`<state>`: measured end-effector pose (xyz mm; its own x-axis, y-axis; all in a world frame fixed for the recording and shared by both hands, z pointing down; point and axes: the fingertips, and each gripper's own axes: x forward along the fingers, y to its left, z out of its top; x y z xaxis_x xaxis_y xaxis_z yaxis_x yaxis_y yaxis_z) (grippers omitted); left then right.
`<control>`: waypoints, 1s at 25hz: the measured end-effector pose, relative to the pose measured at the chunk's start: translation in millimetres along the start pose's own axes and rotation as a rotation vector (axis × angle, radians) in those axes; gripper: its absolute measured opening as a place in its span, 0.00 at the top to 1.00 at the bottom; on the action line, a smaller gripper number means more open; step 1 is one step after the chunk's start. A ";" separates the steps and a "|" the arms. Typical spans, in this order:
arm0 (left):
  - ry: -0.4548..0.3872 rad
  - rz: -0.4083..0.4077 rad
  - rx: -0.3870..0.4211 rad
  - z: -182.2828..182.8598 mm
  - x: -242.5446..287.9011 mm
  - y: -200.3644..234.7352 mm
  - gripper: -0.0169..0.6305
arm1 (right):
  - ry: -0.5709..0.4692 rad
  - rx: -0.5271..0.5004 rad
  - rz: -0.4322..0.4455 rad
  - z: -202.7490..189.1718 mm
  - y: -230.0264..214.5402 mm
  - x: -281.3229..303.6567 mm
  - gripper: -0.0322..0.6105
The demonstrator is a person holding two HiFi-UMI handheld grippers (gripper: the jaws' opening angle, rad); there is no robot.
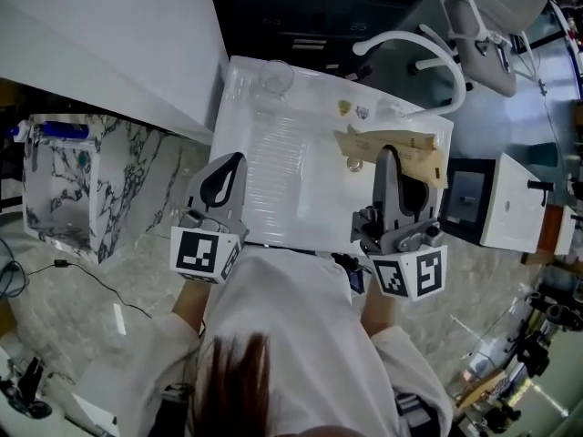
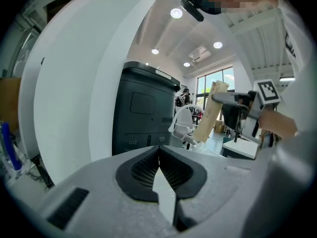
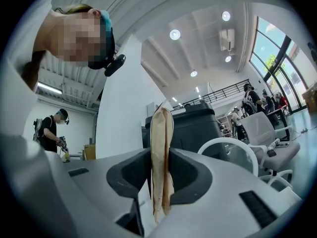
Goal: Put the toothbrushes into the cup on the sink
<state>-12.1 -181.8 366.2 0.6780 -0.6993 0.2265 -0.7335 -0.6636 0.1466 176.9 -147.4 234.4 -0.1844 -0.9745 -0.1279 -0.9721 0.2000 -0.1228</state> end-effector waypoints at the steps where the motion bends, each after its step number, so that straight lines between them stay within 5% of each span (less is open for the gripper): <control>1: 0.002 -0.004 -0.001 -1.3 0.1 1.0 0.95 | -0.006 -0.006 0.006 1.3 1.8 5.5 0.79; 25: -0.035 -0.008 -0.048 -7.5 -10.6 26.2 0.95 | -0.085 -0.085 0.107 19.6 37.9 78.8 0.79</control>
<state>-38.9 -189.8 374.9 0.6847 -0.7033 0.1911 -0.7288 -0.6565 0.1946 128.4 -214.6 200.4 -0.2777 -0.9353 -0.2194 -0.9571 0.2889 -0.0203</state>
